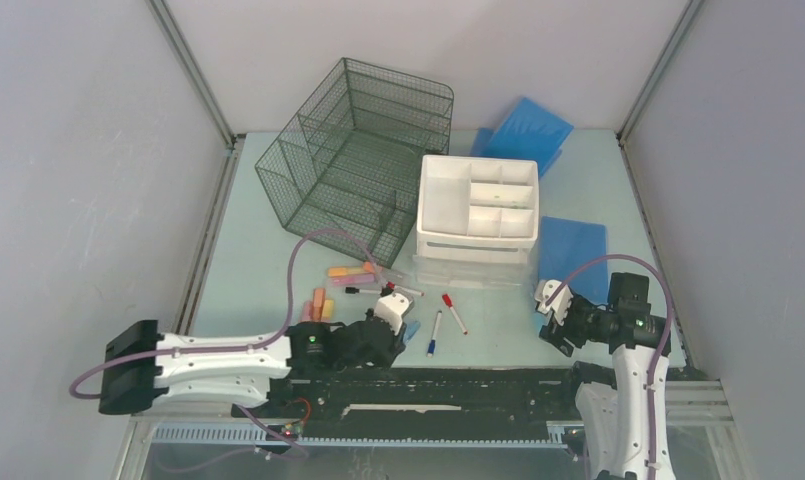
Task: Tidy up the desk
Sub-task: Pick up the stationery from the center of the board, then place the stationery in the drawer.
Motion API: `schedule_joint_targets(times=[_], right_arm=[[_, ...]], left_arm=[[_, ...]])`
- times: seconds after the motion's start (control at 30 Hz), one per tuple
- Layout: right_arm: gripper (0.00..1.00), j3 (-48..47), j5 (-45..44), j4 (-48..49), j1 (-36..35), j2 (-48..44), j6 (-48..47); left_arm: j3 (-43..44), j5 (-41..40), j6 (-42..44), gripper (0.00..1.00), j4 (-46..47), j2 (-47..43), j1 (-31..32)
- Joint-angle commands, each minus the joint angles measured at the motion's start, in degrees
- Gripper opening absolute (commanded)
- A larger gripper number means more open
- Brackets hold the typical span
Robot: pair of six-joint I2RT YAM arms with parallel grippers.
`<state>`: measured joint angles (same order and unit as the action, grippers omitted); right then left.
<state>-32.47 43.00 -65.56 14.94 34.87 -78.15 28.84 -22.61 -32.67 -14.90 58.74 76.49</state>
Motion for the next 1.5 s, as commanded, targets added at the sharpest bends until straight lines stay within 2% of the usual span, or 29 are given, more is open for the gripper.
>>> schedule_joint_targets(times=[0.0, 0.27, 0.37, 0.63, 0.8, 0.93, 1.17, 1.47], right_arm=[[0.71, -2.5, 1.6, -0.4, 0.4, -0.5, -1.0], [0.71, -2.6, 1.7, -0.6, 0.7, -0.6, -0.9], [0.71, -2.6, 1.7, -0.6, 0.8, -0.7, -1.0], [0.72, -2.6, 2.2, -1.4, 1.7, -1.3, -1.9], [0.72, -2.6, 2.4, -1.7, 2.2, -1.7, -2.3], [0.72, -2.6, 2.6, -1.9, 2.6, -1.6, -2.5], [0.72, -2.6, 2.8, -2.2, 3.2, -1.7, -2.8], [0.72, -2.6, 3.0, -2.6, 3.8, -1.5, -3.3]], left_arm=[[-0.1, 11.9, 8.2, 0.00, -3.2, -8.9, 0.3], [7.5, 14.1, 24.3, 0.00, -4.2, -18.7, 0.3], [12.9, 12.7, 31.8, 0.00, -3.6, -17.1, 0.3], [23.9, 16.9, 54.2, 0.00, -4.4, -9.0, -0.5], [29.4, 34.8, 66.1, 0.00, -9.4, -4.4, -8.7], [35.8, 39.3, 71.2, 0.00, -13.4, 1.7, -13.2], [46.2, 37.6, 77.2, 0.00, -20.2, 13.9, -17.2], [51.2, 25.9, 78.1, 0.01, -19.8, 23.0, -18.3]])
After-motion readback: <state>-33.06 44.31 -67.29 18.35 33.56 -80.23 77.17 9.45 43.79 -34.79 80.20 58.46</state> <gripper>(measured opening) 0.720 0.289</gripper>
